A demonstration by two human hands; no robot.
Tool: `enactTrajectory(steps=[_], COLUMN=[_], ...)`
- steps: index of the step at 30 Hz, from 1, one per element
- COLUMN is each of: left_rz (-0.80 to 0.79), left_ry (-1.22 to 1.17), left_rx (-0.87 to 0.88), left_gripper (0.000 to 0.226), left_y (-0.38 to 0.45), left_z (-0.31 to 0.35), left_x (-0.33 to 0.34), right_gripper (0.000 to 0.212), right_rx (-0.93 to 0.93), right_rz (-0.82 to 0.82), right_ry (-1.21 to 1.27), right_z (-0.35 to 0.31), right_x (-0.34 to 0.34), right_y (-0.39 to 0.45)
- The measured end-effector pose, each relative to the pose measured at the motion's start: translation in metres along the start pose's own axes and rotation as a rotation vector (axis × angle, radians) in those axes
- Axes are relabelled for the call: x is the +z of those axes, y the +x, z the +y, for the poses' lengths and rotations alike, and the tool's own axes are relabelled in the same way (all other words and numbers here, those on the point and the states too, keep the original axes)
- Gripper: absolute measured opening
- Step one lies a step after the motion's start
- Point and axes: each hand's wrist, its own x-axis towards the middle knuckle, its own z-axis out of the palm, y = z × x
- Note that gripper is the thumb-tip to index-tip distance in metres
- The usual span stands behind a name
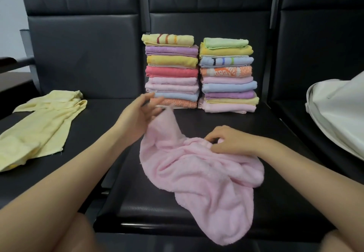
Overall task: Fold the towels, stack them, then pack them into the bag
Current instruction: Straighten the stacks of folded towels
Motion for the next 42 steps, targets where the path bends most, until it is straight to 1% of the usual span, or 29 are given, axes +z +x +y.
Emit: enactTrajectory(steps=[2, 4, 5, 6, 8, 9, 11, 12, 14, 17, 18, 19, 20, 21, 22, 23, 25, 27, 28, 29, 30, 32, 33, 34, 36, 37, 38, 40, 42], left_rz=[-0.008, 0.038, 0.046, 0.036, -0.014, -0.040, -0.062, -0.065, -0.043, 0.011, 0.011, 0.012, 0.022, 0.024, 0.002, -0.032, -0.115, -0.204, -0.250, -0.250, -0.187, -0.053, -0.002, 0.039, 0.093, 0.111, 0.134, 0.191, 0.250], left_ry=[0.270, 0.714, 0.917, 1.028, 1.084, 1.145, 1.277, 1.258, 1.027, 0.654, 0.522, 0.386, 0.278, 0.193, 0.158, 0.142, 0.116, 0.112, 0.153, 0.200, 0.244, 0.263, 0.263, 0.254, 0.231, 0.246, 0.263, 0.287, 0.283], left_rx=[-0.096, -0.086, -0.058, -0.064, -0.109, -0.122, -0.141, -0.132, -0.109, -0.084, -0.093, -0.110, -0.127, -0.126, -0.117, -0.101, -0.095, -0.087, -0.074, -0.054, -0.038, 0.009, 0.025, 0.041, 0.087, 0.101, 0.106, 0.103, 0.097], left_gripper=[0.021, 0.031, 0.039, 0.046, 0.056, 0.056, 0.043, 0.036, 0.031, 0.023, 0.020, 0.026, 0.034, 0.037, 0.034, 0.029, 0.036, 0.060, 0.069, 0.073, 0.068, 0.038, 0.028, 0.025, 0.016, 0.008, 0.007, 0.014, 0.007], left_y=[-0.002, -0.002, -0.004, -0.005, -0.003, 0.000, 0.003, 0.004, 0.001, 0.003, 0.004, 0.005, 0.002, 0.000, -0.004, -0.007, -0.014, -0.021, -0.024, -0.026, -0.024, -0.019, -0.016, -0.012, -0.007, -0.005, -0.003, 0.004, 0.013], left_z=[-0.009, -0.025, -0.031, -0.035, -0.039, -0.040, -0.041, -0.043, -0.042, -0.034, -0.030, -0.028, -0.022, -0.018, -0.015, -0.013, -0.005, 0.004, 0.006, 0.008, 0.008, 0.009, 0.010, 0.011, 0.013, 0.013, 0.010, 0.006, 0.003], left_x=[0.007, 0.009, 0.009, 0.009, 0.010, 0.011, 0.013, 0.014, 0.016, 0.015, 0.015, 0.016, 0.020, 0.024, 0.028, 0.032, 0.038, 0.037, 0.035, 0.034, 0.031, 0.026, 0.023, 0.020, 0.011, 0.008, 0.006, 0.000, -0.007], right_gripper=[0.025, 0.032, 0.035, 0.040, 0.048, 0.046, 0.032, 0.025, 0.015, 0.024, 0.028, 0.035, 0.048, 0.066, 0.079, 0.085, 0.072, 0.056, 0.048, 0.038, 0.031, 0.023, 0.019, 0.011, 0.012, 0.007, 0.008, 0.026, 0.025], right_rx=[-0.023, 0.013, 0.034, 0.048, 0.074, 0.089, 0.083, 0.071, 0.042, -0.013, -0.015, -0.010, -0.016, -0.036, -0.080, -0.123, -0.147, -0.136, -0.130, -0.117, -0.112, -0.122, -0.119, -0.099, -0.057, -0.045, -0.030, 0.013, 0.067], right_rz=[0.114, 0.181, 0.187, 0.179, 0.132, 0.112, 0.096, 0.098, 0.101, 0.111, 0.112, 0.113, 0.108, 0.109, 0.106, 0.094, 0.030, -0.033, -0.030, 0.020, 0.086, 0.244, 0.330, 0.405, 0.512, 0.485, 0.419, 0.247, 0.207], right_ry=[0.026, 0.100, 0.084, 0.046, 0.011, 0.023, 0.070, 0.092, 0.181, 0.454, 0.611, 0.791, 0.951, 1.053, 1.104, 1.128, 1.102, 1.035, 1.002, 0.969, 0.928, 0.829, 0.766, 0.692, 0.545, 0.516, 0.508, 0.533, 0.625], right_z=[-0.007, -0.013, -0.015, -0.018, -0.021, -0.023, -0.024, -0.024, -0.021, -0.017, -0.017, -0.018, -0.020, -0.023, -0.025, -0.028, -0.032, -0.035, -0.036, -0.035, -0.034, -0.027, -0.021, -0.016, -0.003, 0.004, 0.007, 0.019, 0.031], right_x=[0.006, 0.011, 0.014, 0.017, 0.023, 0.024, 0.024, 0.024, 0.022, 0.019, 0.018, 0.016, 0.015, 0.014, 0.014, 0.014, 0.012, 0.006, 0.002, -0.004, -0.010, -0.021, -0.027, -0.033, -0.044, -0.047, -0.050, -0.052, -0.052], right_y=[0.008, 0.019, 0.025, 0.032, 0.043, 0.048, 0.051, 0.050, 0.042, 0.026, 0.024, 0.024, 0.025, 0.025, 0.025, 0.025, 0.023, 0.021, 0.018, 0.017, 0.013, 0.005, 0.001, -0.005, -0.011, -0.013, -0.016, -0.020, -0.022])
